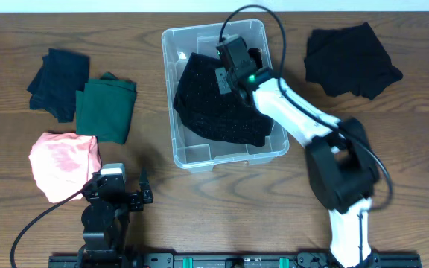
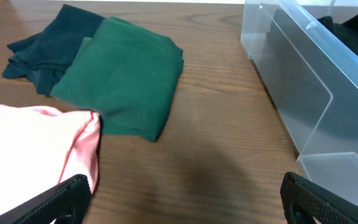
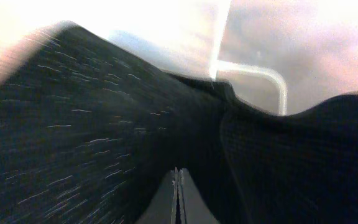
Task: Pack container
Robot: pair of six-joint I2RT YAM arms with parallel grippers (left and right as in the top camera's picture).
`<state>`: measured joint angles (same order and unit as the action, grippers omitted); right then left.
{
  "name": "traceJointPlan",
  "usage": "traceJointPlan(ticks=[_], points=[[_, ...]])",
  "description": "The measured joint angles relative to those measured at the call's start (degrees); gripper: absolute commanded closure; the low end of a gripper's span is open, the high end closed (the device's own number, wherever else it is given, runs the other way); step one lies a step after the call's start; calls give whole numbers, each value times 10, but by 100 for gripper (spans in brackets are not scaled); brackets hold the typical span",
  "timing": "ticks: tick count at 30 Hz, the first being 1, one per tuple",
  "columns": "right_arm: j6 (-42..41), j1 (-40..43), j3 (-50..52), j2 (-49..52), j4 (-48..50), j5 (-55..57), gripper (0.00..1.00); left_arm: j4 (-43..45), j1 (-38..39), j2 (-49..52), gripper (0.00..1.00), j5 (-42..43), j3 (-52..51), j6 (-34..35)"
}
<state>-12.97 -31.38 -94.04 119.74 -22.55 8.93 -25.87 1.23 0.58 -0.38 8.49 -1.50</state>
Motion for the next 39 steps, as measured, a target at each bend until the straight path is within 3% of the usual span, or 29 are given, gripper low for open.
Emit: traceJointPlan(ticks=[7, 18, 25, 39], points=[[28, -17, -10, -114, -50, -124, 99, 0, 0, 0, 2, 0, 0, 0], [116, -87, 8, 2, -117, -273, 99, 0, 0, 0, 2, 0, 0, 0], [179, -114, 9, 21, -147, -295, 99, 0, 0, 0, 2, 0, 0, 0], [196, -99, 7, 4, -135, -297, 99, 0, 0, 0, 2, 0, 0, 0]])
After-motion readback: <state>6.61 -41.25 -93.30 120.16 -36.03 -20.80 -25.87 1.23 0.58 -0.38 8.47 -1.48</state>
